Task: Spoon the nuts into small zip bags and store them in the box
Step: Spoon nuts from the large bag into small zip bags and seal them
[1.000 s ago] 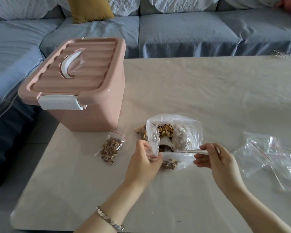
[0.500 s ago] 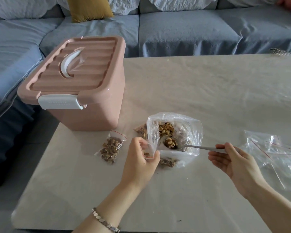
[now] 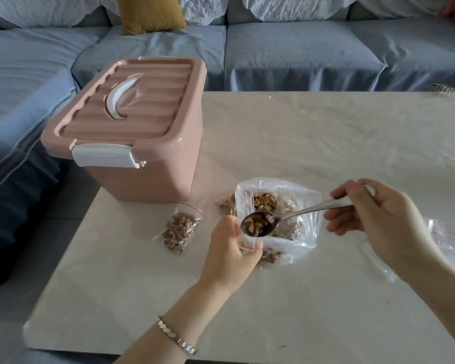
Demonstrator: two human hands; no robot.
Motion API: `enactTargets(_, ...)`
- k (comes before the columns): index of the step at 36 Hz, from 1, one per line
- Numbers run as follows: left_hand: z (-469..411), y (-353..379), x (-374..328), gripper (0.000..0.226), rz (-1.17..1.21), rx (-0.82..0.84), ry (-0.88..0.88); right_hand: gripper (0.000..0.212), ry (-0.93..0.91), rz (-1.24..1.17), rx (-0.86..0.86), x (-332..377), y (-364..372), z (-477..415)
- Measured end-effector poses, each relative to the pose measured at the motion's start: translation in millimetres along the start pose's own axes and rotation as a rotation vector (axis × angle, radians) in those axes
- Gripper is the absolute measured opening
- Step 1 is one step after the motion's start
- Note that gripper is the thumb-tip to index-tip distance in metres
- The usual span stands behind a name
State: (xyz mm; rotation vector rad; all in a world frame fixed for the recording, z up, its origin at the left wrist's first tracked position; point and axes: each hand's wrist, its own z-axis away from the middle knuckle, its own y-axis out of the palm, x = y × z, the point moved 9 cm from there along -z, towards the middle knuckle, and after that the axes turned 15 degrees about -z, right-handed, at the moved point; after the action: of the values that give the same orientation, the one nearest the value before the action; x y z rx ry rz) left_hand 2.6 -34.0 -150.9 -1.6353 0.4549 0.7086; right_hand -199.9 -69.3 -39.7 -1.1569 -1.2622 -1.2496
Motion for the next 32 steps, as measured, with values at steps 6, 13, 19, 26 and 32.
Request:
enactTargets(6,-0.6,-1.9,-5.2,0.03,0.029,-0.021,0.016,0.025,-0.301,0.448,0.228,26.6,46.1,26.5)
enactTargets(13,-0.7,1.3,-0.5,0.03,0.048,-0.009,-0.005,0.03,-0.532,0.615,0.356,35.7,62.7,49.8)
enactTargets(19,2.2,-8.1,-2.7,0.029,0.041,-0.08,0.031,0.027,-0.596,0.452,0.254,45.3,36.7,47.3)
enactTargets(26,2.5,-17.3,3.4,0.039,0.036,-0.123,-0.003,0.02,-0.456,0.295,-0.032,24.1,-17.6,21.8)
enactTargets(32,0.9,-5.5,8.7,0.033,0.067,0.022,-0.108,0.017,-0.3,0.292,-0.114,-33.4,-29.0,8.7)
